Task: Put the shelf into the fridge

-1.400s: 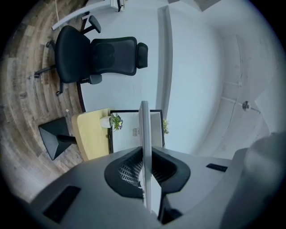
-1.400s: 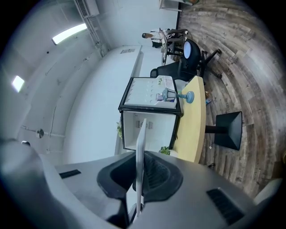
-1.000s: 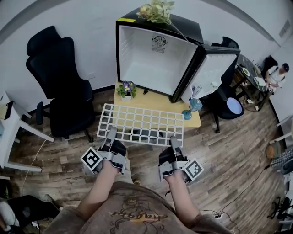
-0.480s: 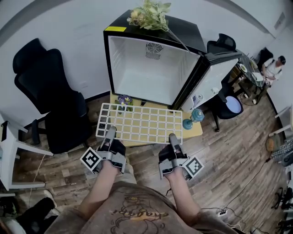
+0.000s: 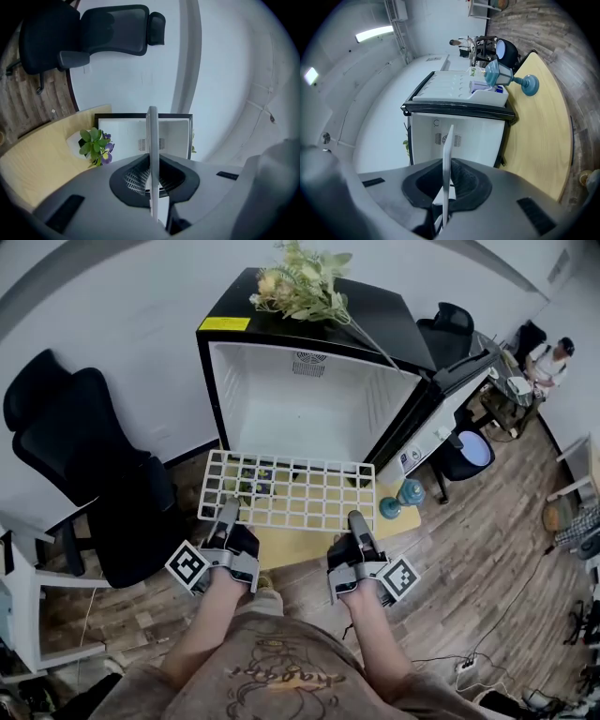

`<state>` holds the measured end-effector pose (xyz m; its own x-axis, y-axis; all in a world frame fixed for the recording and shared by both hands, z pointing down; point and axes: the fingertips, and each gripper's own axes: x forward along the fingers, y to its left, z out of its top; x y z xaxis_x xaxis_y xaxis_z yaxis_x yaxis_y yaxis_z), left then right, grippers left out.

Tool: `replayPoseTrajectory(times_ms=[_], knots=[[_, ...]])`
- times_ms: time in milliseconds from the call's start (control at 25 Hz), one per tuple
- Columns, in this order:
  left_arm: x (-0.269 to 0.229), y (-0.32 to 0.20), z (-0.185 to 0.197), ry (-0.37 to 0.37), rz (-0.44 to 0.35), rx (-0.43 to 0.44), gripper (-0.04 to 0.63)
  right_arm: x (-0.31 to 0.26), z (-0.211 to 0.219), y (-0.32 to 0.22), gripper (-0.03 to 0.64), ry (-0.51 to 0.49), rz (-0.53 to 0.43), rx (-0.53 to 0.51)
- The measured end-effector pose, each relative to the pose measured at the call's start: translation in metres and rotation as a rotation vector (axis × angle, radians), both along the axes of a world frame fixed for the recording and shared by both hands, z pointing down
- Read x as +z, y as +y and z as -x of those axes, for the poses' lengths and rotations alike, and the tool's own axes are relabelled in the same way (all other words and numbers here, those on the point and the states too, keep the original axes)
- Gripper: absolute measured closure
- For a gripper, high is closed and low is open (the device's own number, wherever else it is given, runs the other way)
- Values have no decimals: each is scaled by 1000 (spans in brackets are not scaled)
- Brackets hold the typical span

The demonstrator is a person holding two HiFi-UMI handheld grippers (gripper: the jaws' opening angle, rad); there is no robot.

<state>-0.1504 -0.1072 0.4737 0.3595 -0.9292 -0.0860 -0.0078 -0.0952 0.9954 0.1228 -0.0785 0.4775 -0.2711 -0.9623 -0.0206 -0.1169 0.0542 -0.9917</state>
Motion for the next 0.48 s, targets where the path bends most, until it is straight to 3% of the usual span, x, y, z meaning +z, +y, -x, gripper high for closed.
replayPoseTrajectory(times_ms=[480], knots=[[5, -51, -3, 8, 8, 74, 545, 3, -1, -33, 589, 13, 16, 62]])
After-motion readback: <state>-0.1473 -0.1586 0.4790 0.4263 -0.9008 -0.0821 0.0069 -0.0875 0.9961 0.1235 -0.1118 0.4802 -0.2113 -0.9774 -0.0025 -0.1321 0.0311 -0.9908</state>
